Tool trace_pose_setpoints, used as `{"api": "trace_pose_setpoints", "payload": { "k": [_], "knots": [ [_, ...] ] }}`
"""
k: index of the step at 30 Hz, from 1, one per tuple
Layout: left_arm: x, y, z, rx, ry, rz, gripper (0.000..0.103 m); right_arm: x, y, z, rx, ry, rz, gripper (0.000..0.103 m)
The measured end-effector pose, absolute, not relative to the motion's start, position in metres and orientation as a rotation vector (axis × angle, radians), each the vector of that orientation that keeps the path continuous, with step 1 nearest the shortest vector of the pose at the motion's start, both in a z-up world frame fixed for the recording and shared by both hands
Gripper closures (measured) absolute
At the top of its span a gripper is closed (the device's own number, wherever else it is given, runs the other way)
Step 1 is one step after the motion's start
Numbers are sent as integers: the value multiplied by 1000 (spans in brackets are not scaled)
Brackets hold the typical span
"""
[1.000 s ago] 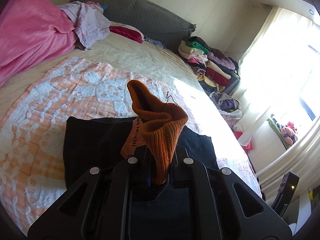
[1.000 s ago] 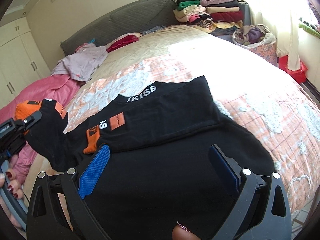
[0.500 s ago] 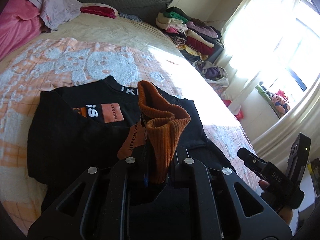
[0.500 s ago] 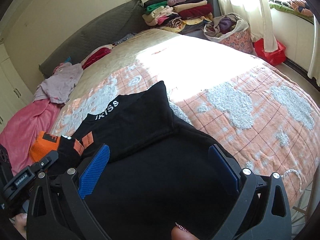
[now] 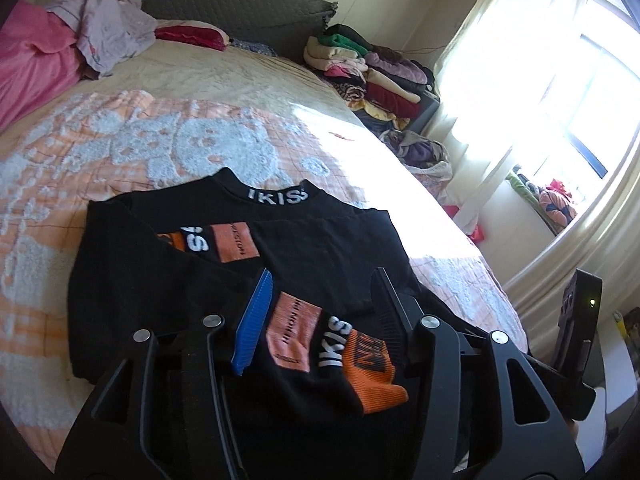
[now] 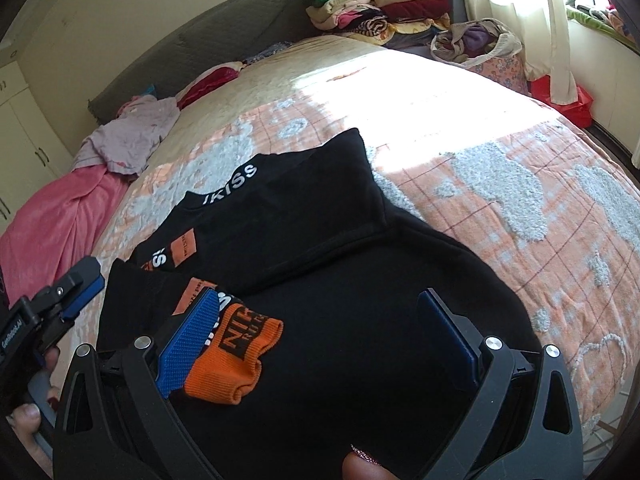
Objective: Fold small clothes
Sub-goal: 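Lay the cuff on the chest and open the left tool, then grasp the folded orange cuff with the right tool and lift it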
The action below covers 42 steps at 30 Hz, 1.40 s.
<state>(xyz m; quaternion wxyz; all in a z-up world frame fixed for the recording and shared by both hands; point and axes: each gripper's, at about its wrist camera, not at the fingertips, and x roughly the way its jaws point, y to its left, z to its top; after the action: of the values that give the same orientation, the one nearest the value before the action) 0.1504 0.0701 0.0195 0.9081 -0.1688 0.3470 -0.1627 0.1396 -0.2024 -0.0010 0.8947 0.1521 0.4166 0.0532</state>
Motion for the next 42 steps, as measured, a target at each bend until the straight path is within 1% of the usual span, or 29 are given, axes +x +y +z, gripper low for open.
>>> {"api": "trace_pose_setpoints", "payload": {
  "k": [2, 5, 10, 11, 13, 15, 16, 18, 19, 20, 22, 23, 24, 37, 42],
  "knots": [
    [152, 81, 18, -328, 705, -270, 49, 141, -191, -8, 297, 893, 150, 5],
    [155, 95, 10, -307, 713, -188, 46, 144, -175, -19, 268, 946, 186, 5],
    [154, 122, -5, -306, 716, -62, 35, 147, -154, -36, 248, 997, 217, 5],
    [153, 127, -8, -308, 719, -36, 33, 148, -151, -39, 246, 1000, 220, 6],
    [153, 135, -13, -311, 726, -3, 31, 149, -145, -41, 234, 998, 223, 11],
    [152, 144, -17, -330, 726, 21, 29, 150, -140, -42, 213, 990, 225, 29],
    [152, 149, -18, -343, 719, 26, 29, 150, -138, -42, 207, 988, 230, 33],
    [150, 157, -19, -369, 706, 34, 28, 152, -134, -42, 191, 988, 235, 51],
    [150, 161, -20, -380, 703, 39, 28, 153, -132, -42, 172, 986, 224, 55],
    [150, 164, -22, -390, 704, 39, 28, 153, -131, -42, 156, 979, 218, 63],
    [149, 169, -24, -399, 707, 43, 28, 152, -131, -41, 148, 966, 216, 73],
    [148, 173, -25, -409, 707, 50, 28, 152, -131, -39, 144, 954, 217, 85],
    [146, 175, -26, -418, 705, 52, 28, 151, -131, -38, 157, 944, 246, 95],
    [132, 202, -23, -488, 654, 105, 28, 163, -124, 12, 115, 795, 330, 95],
    [132, 201, -24, -483, 659, 107, 28, 173, -128, 42, 55, 698, 333, 95]
  ]
}}
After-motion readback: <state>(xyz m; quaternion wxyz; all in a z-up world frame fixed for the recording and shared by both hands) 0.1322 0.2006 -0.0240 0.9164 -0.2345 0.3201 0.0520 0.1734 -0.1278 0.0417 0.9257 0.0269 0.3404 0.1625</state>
